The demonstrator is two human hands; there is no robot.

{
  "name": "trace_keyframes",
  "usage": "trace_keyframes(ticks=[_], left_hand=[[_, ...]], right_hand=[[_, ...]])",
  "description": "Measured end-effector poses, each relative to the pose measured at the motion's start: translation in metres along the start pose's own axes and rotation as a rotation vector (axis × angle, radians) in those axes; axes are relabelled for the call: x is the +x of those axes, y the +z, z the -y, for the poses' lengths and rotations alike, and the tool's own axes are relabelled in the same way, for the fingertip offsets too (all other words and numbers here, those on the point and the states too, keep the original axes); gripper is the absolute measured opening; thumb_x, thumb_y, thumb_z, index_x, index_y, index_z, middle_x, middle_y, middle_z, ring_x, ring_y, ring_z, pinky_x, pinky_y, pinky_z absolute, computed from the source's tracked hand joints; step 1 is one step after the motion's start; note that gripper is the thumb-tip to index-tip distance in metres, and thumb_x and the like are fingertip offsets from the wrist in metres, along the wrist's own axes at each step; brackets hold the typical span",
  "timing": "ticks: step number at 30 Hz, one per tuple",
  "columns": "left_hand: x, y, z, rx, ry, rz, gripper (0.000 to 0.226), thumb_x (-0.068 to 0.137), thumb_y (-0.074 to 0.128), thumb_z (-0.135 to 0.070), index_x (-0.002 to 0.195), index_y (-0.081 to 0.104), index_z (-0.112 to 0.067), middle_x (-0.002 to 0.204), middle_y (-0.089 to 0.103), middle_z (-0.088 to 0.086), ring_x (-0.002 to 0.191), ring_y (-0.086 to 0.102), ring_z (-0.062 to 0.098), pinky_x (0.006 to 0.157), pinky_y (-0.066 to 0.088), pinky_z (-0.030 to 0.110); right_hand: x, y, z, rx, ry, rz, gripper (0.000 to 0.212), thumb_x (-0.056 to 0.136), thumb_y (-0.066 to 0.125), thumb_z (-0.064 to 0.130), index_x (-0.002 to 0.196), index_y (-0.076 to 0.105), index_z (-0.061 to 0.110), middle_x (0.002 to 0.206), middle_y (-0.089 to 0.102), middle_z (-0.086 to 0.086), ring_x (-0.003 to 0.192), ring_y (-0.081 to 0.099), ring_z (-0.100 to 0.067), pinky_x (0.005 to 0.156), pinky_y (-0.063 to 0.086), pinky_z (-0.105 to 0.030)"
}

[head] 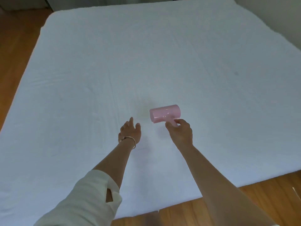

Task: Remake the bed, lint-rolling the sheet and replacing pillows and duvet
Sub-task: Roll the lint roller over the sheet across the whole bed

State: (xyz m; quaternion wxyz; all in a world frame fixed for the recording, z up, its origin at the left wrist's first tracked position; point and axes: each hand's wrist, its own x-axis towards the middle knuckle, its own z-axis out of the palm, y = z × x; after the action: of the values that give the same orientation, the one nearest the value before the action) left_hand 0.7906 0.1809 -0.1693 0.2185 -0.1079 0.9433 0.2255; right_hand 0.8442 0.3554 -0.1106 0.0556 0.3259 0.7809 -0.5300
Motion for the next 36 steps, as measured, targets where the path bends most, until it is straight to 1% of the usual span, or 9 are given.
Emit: trace_keyframes(ticks=[3,8,12,16,20,23,26,31,36], left_hand=[[0.069,-0.018,-0.008,-0.100,-0.032,-0.007,0.054,0.103,0.025,-0.040,0.153,0.018,-0.022,0.157,0.025,0.006,0.142,0.024,0.028,0.110,0.026,0.046],[0.200,-0.044,-0.021,0.056,0.030,-0.005,0.054,0.103,0.018,-0.042,0.154,0.008,-0.029,0.162,0.008,0.000,0.149,0.003,0.021,0.117,0.014,0.040],[0.308,-0.061,-0.044,0.140,0.130,-0.093,0.053,0.103,0.015,-0.043,0.154,0.006,-0.031,0.162,0.003,-0.002,0.149,-0.002,0.021,0.120,0.006,0.039],[0.389,-0.058,-0.048,0.219,0.111,-0.134,0.054,0.100,0.007,-0.050,0.152,-0.005,-0.037,0.162,-0.010,-0.006,0.148,-0.013,0.018,0.119,-0.008,0.045],[0.412,-0.026,-0.032,0.287,0.128,-0.327,0.057,0.095,-0.003,-0.059,0.149,-0.015,-0.043,0.159,-0.019,-0.010,0.146,-0.021,0.015,0.116,-0.017,0.045],[0.418,-0.020,-0.029,0.241,0.136,-0.345,0.058,0.094,-0.004,-0.060,0.148,-0.017,-0.044,0.158,-0.021,-0.011,0.145,-0.023,0.015,0.116,-0.017,0.045],[0.421,-0.015,-0.028,0.243,0.133,-0.368,0.058,0.094,-0.003,-0.061,0.147,-0.018,-0.043,0.158,-0.022,-0.010,0.145,-0.023,0.015,0.116,-0.017,0.045],[0.424,-0.014,-0.028,0.227,0.143,-0.365,0.058,0.095,-0.002,-0.061,0.148,-0.017,-0.043,0.159,-0.020,-0.009,0.146,-0.021,0.016,0.117,-0.016,0.045],[0.423,-0.019,-0.030,0.253,0.137,-0.309,0.060,0.094,-0.001,-0.063,0.148,-0.017,-0.043,0.159,-0.020,-0.008,0.146,-0.021,0.016,0.117,-0.015,0.047]], right_hand=[[0.059,0.024,0.043,-0.021,-0.031,0.054,0.028,0.081,0.064,0.031,0.108,0.058,0.028,0.089,0.064,0.009,0.075,0.063,-0.014,0.064,0.047,-0.027],[0.172,0.069,0.103,-0.100,-0.143,0.043,0.025,0.087,0.064,0.029,0.111,0.060,0.026,0.083,0.052,0.020,0.074,0.060,-0.011,0.075,0.052,-0.033],[0.268,0.112,0.137,-0.201,-0.216,0.031,0.034,0.091,0.058,0.038,0.118,0.064,0.017,0.102,0.065,0.001,0.091,0.063,-0.023,0.077,0.052,-0.036],[0.349,0.157,0.168,-0.423,-0.380,0.017,0.038,0.096,0.051,0.043,0.115,0.068,0.015,0.103,0.067,-0.010,0.098,0.060,-0.032,0.073,0.043,-0.032],[0.408,0.199,0.196,-0.405,-0.417,-0.026,0.035,0.098,0.047,0.040,0.076,0.060,0.016,0.061,0.047,0.001,0.064,0.048,-0.023,0.052,0.030,-0.030],[0.435,0.223,0.198,-0.369,-0.386,-0.050,0.040,0.098,0.047,0.036,0.063,0.050,0.017,0.058,0.042,0.002,0.060,0.044,-0.022,0.052,0.030,-0.030],[0.441,0.236,0.187,-0.385,-0.326,-0.052,0.029,0.096,0.051,0.037,0.084,0.065,0.014,0.073,0.057,-0.001,0.074,0.055,-0.026,0.065,0.039,-0.027],[0.421,0.233,0.164,-0.325,-0.241,-0.074,0.028,0.092,0.056,0.038,0.073,0.055,0.017,0.065,0.047,0.004,0.064,0.047,-0.025,0.064,0.038,-0.027],[0.374,0.215,0.128,-0.309,-0.166,-0.094,0.034,0.091,0.058,0.043,0.121,0.066,0.028,0.105,0.070,-0.001,0.098,0.065,-0.028,0.084,0.053,-0.036]])
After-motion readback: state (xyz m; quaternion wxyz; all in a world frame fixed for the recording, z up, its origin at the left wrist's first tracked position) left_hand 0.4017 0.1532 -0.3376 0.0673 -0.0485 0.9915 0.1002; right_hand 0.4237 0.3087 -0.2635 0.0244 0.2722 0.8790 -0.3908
